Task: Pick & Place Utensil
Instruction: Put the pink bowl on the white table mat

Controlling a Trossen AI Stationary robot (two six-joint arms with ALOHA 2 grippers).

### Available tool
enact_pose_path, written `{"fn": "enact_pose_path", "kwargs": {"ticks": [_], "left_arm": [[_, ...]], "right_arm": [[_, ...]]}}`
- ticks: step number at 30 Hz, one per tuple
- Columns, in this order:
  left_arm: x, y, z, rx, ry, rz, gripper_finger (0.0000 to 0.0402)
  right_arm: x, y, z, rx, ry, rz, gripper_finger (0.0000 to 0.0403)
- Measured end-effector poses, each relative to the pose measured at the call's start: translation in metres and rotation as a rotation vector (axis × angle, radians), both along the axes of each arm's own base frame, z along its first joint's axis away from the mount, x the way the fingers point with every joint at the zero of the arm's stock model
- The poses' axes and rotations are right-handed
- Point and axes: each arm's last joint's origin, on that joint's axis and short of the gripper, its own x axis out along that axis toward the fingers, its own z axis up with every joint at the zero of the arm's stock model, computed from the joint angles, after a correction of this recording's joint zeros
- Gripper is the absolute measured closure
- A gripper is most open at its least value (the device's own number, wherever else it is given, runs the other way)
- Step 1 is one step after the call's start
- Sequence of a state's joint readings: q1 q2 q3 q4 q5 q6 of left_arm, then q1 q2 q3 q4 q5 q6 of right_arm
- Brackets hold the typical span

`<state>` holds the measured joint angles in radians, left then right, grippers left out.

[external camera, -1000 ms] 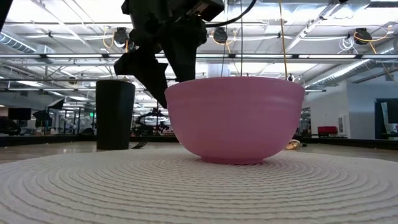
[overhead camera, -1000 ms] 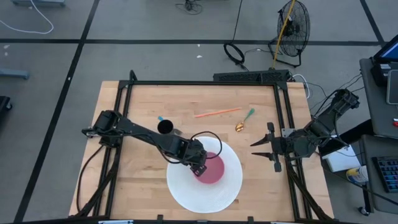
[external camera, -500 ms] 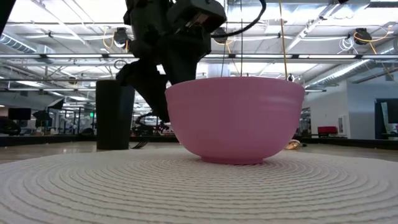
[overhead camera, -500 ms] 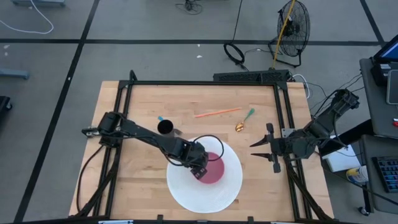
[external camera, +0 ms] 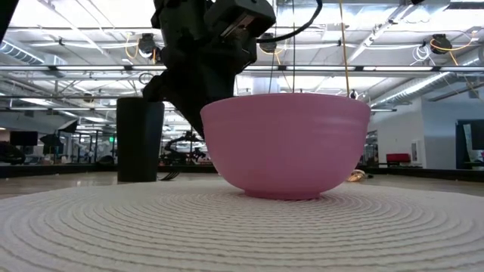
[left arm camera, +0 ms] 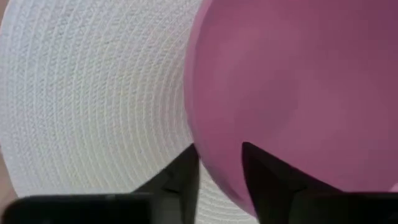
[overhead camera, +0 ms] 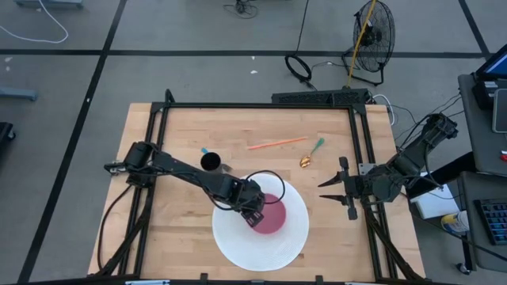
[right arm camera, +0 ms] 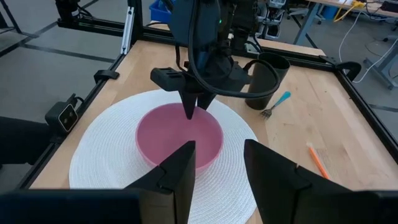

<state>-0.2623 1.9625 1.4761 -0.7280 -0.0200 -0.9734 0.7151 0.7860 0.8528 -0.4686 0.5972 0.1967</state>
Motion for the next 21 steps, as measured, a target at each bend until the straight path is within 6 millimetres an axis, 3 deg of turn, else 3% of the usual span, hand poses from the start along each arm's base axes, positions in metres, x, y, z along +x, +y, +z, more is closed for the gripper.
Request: {"fn": "enact_pose_path", "kwargs": {"ticks": [8, 15, 21], "left_arm": [[0.0, 0.0002, 0.0, 0.01, -0.002, -0.007, 0.0389], [0.0001, 0.0003, 0.0, 0.012, -0.003, -0.007, 0.0377], [0.0, 0.0003, 0.0, 0.012, -0.002, -0.008, 0.0392]], "right_arm": [[0.0, 0.0, 0.0, 0.0, 0.0, 0.0, 0.0273], [0.0, 0.0, 0.0, 0.0, 0.0, 0.0, 0.0273], [0.0, 0.0, 0.0, 0.0, 0.0, 0.0, 0.0273]]}}
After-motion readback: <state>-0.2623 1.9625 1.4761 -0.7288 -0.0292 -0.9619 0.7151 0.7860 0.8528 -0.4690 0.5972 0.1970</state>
